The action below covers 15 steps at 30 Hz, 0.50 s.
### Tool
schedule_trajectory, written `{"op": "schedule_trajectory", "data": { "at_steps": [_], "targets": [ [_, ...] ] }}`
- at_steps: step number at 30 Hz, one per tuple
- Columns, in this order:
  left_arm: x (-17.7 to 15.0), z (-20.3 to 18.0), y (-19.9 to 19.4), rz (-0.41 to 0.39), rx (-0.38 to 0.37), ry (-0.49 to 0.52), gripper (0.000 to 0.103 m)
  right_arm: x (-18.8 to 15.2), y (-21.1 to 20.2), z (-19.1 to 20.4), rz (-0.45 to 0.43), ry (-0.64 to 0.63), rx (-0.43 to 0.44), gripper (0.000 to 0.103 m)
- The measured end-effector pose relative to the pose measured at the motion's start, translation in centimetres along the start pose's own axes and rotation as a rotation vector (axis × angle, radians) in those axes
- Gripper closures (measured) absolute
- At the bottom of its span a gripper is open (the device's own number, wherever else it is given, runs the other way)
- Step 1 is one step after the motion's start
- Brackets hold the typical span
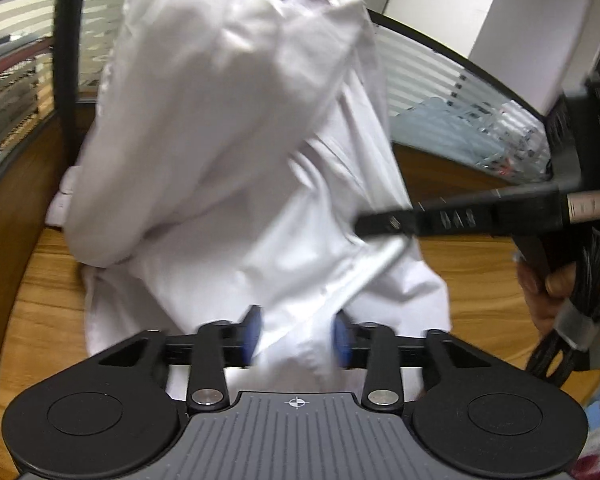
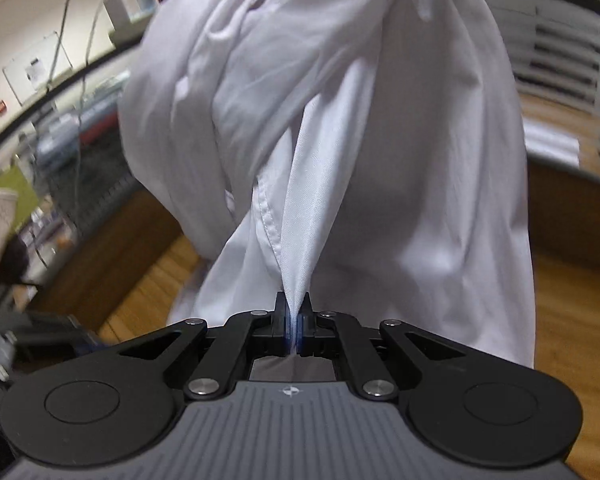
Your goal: Fold clothes
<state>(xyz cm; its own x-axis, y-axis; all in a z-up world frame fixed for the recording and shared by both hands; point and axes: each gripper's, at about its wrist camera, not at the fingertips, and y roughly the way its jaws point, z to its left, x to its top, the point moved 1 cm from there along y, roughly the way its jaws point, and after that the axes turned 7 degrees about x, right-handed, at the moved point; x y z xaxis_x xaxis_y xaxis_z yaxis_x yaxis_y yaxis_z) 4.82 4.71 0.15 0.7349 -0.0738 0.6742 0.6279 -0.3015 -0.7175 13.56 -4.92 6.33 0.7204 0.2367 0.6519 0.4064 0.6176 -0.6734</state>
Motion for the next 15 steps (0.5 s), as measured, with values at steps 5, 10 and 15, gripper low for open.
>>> {"op": "schedule_trajectory", "data": {
  "at_steps": [5, 10, 15],
  "targets": [
    [0.4, 0.4, -0.2, 0.001, 0.023, 0.004, 0.047, -2.0, 0.0, -0.7, 0.077, -0.037, -0.012, 0.097],
    [0.2, 0.7, -0.3, -0.003, 0.051, -0.008, 0.040, -0.5, -2.4, -0.7, 0.014, -0.059, -0.024, 0.053],
    [0.5, 1.7, 0.1, 0.007, 0.064, -0.038, 0.036, 4.0, -4.7, -1.3, -0.121, -0.027, -0.022, 0.031]
  ]
}}
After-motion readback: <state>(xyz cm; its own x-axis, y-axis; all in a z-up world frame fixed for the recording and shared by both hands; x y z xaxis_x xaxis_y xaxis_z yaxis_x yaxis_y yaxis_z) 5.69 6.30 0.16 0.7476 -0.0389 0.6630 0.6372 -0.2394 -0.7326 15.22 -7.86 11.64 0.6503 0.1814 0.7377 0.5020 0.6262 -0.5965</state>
